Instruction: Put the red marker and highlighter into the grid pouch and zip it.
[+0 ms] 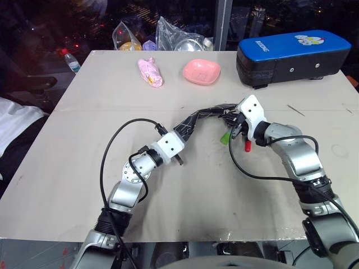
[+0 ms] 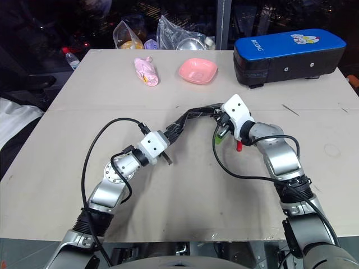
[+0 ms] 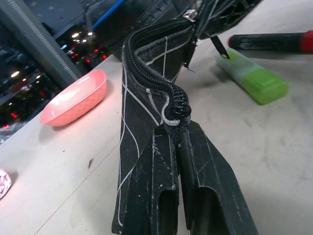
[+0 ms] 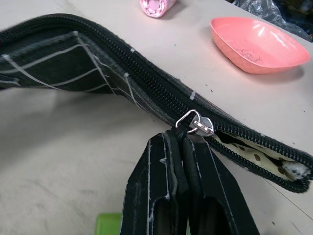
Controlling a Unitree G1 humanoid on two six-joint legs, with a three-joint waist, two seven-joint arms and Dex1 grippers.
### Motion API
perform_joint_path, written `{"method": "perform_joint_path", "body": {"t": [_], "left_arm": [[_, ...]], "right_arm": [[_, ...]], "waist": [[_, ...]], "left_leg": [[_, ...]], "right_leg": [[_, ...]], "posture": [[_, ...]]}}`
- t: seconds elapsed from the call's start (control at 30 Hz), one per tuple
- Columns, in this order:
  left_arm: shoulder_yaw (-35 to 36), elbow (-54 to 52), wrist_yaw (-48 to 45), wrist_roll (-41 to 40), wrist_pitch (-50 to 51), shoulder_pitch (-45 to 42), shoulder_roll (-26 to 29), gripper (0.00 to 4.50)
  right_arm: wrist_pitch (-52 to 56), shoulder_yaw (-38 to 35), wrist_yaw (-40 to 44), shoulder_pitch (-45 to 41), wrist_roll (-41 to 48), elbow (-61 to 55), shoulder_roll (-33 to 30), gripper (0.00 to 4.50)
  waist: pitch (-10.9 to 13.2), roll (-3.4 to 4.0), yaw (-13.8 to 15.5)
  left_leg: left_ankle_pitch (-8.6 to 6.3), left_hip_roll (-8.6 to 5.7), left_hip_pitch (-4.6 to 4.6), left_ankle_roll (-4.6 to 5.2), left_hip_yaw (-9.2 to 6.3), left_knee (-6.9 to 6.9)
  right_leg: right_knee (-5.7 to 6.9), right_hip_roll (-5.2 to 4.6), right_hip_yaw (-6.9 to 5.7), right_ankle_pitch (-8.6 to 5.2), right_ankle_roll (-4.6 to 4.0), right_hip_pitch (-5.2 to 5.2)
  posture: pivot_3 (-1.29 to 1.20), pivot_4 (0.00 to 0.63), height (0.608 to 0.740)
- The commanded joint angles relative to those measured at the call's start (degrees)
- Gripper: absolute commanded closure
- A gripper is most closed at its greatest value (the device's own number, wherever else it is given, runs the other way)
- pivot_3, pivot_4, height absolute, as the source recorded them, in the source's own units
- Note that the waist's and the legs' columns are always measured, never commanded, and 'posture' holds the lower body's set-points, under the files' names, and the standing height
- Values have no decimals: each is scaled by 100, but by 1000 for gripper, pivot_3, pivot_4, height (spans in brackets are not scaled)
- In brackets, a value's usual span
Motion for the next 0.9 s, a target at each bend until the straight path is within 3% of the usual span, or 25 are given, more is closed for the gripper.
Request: {"method": "perform_joint_path", "body": {"t": [0.03,0.27,0.9], "left_arm": [[-76,-208,-146,87,-256,-18,156,4500],[-129,-130,-433,146,-581,35,529,4500],[-227,-113,-486,231,-657,70,543,4500]], "right_arm": [[-340,82,248,-124,-140,-118,-219,4471],[-731,93,529,-188,-288,140,-516,4471],[-1171,226,1122,-43,-348,-44,-592,4471]], "waist": [[0,0,-4],[1,1,-5],[2,1,2]], "left_leg": [[0,0,0,0,0,0],[0,0,0,0,1,-3],[0,0,0,0,3,-3]], "right_leg": [[0,0,0,0,0,0],[-2,0,1,0,-1,-1],[-3,0,1,0,0,-1]], "posture": [[0,150,740],[0,150,740],[0,150,740]]}}
